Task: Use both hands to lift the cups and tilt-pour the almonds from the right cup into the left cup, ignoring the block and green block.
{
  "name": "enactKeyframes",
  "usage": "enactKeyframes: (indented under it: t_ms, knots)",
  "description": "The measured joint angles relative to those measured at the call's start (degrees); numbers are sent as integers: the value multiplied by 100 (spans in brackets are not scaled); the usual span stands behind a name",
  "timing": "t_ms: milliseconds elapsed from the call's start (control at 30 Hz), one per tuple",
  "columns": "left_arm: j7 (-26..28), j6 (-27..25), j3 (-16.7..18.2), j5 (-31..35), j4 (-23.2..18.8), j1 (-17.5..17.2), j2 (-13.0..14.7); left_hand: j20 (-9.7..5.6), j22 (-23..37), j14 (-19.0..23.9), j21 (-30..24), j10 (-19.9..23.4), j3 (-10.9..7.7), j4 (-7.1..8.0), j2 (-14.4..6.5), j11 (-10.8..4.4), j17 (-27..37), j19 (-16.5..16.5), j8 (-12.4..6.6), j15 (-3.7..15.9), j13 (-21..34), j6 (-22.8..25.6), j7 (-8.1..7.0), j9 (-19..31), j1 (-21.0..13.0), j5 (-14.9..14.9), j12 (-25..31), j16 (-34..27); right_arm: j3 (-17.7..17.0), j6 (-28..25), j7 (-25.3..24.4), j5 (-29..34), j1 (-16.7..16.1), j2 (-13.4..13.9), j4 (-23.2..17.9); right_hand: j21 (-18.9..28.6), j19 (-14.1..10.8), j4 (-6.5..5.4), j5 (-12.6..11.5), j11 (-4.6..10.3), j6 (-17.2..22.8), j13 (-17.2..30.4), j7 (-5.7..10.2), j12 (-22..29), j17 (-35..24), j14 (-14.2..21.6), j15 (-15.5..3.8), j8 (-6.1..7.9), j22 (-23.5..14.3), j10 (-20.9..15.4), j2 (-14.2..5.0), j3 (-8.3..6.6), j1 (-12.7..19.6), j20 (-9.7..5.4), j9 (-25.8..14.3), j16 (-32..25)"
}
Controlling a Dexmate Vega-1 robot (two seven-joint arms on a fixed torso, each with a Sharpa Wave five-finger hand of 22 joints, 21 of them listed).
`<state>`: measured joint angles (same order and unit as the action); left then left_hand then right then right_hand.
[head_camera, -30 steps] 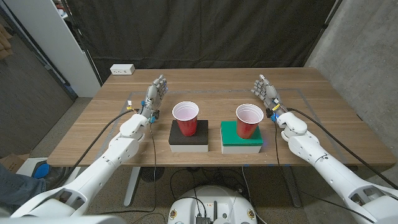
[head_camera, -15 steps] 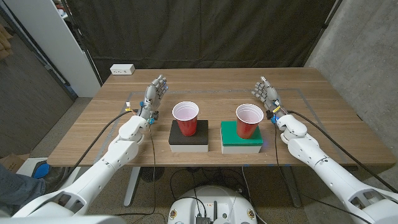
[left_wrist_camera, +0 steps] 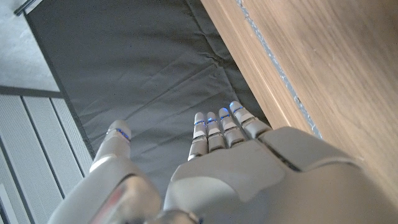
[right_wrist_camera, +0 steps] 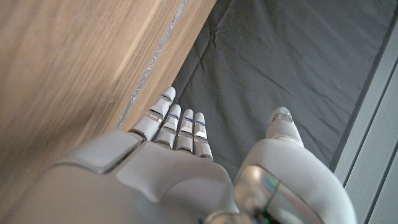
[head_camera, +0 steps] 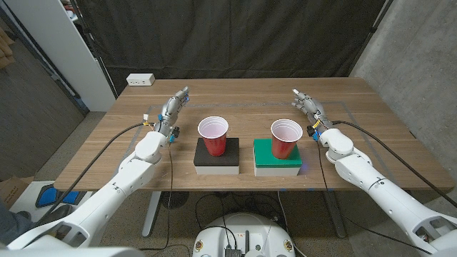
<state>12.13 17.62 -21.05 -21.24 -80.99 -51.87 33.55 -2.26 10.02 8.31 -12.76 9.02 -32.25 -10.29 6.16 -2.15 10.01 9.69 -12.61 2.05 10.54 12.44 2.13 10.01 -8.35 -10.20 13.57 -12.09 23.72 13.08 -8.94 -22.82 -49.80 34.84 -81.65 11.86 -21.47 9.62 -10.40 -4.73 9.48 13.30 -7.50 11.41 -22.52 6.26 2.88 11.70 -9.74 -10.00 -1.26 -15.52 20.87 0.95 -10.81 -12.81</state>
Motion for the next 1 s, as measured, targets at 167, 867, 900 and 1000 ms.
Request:
enactKeyframes:
  t_ms: [167,867,900,1000]
  knots:
    - [419,-237,-90,537,-190,3,129,16,0,155,0,106,-25,-25,72,-61,0,106,0,13,0,67,-18,0,-205,-22,0,0,116,-231,-243,543,60,158,-135,-90,247,14,0,-33,-90,-9,-14,0,21,-160,36,0,0,125,83,-14,195,12,0,74]
    - [1764,-1092,-607,2941,-586,252,376,-1,-17,209,73,88,-48,-47,280,-51,0,115,42,15,-1,58,-54,27,-609,-22,-72,67,527,-766,-1267,2747,176,664,-452,-58,570,2,-22,139,-511,-52,42,8,101,-489,-64,-66,1,437,275,-49,584,-86,0,77]
    - [1791,-1144,-630,3001,-617,255,392,-4,-16,199,78,89,-48,-47,280,-51,-1,112,42,25,-1,51,-46,27,-609,-22,-72,67,541,-776,-1267,2770,185,673,-452,-55,570,-4,-22,157,-511,-53,42,8,101,-489,-64,-66,1,418,275,-43,584,-86,0,67]
    - [1836,-1230,-652,3105,-651,256,411,10,-16,167,78,59,-48,-47,280,-78,0,84,63,9,-1,-11,-46,27,-609,-22,-112,89,595,-851,-1267,2901,222,700,-453,-55,540,-16,-22,157,-511,-53,42,8,101,-489,-64,-66,1,418,277,-31,582,-115,1,67]
